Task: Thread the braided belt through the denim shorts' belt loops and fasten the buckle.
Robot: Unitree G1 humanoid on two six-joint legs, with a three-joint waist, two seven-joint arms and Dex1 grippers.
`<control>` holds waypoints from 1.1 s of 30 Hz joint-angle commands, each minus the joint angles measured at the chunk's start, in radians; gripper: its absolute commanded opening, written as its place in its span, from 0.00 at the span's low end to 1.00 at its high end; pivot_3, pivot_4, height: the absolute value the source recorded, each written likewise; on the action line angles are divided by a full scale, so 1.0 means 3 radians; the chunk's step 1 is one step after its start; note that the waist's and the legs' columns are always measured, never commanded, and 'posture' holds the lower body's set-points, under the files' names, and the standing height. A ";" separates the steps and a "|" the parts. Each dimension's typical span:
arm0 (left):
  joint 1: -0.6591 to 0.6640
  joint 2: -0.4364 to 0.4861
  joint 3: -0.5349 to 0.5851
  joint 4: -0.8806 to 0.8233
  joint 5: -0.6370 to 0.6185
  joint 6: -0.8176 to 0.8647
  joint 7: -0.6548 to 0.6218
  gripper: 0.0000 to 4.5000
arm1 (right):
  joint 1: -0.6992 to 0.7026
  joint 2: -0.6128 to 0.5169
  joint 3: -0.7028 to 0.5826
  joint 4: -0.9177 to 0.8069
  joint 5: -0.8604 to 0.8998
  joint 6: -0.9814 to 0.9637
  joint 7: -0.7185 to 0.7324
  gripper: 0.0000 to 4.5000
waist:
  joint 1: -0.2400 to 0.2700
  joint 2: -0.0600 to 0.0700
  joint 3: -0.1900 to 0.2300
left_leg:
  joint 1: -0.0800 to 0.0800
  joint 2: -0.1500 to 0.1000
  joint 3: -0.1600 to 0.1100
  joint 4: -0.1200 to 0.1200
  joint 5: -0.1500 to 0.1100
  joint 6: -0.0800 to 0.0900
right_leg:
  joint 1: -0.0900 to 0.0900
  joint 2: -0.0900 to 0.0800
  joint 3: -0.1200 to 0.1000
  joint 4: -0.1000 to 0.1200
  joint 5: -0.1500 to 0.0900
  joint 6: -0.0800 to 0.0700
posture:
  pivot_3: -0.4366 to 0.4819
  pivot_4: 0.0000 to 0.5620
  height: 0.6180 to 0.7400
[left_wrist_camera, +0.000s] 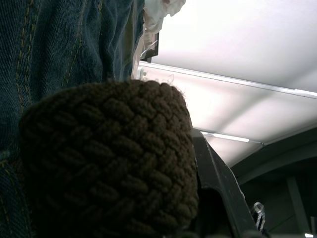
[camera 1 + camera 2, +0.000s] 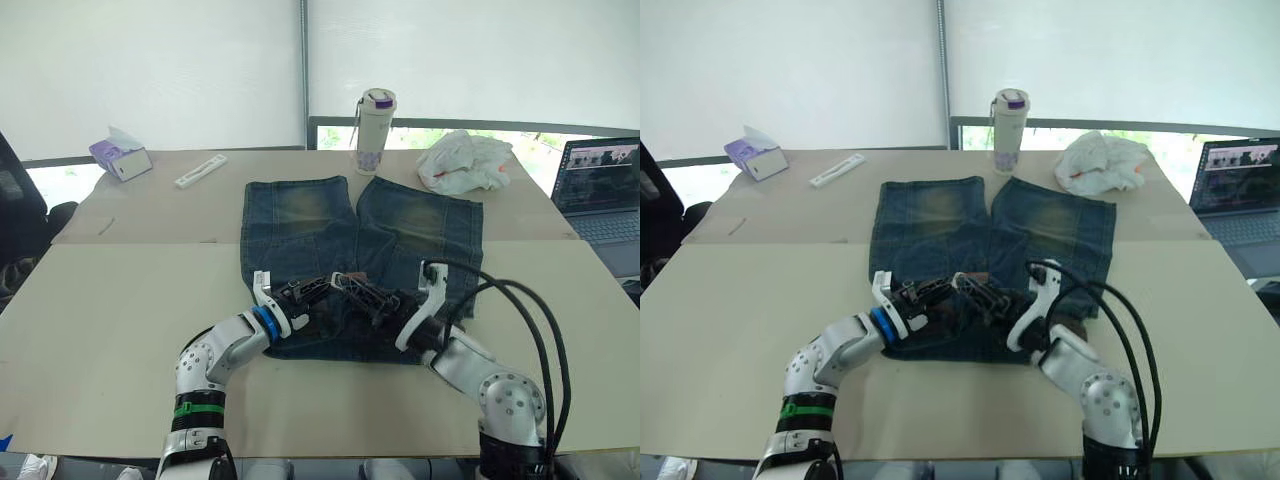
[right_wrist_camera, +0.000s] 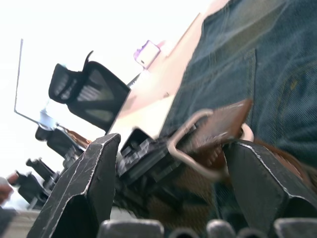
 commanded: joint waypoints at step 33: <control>0.0648 0.1930 -0.0914 -0.1355 0.2655 -0.0092 -0.3376 1.00 | -0.0098 -0.1168 -0.0369 -0.0171 0.1261 -0.0126 -0.0815 0.00 | -0.0085 0.0013 0.0008 | 0.0002 0.0012 0.0007 -0.0024 0.0001 0.0002 | -0.0010 0.0005 0.0004 0.0000 -0.0010 -0.0014 | 0.48 0.27 1.00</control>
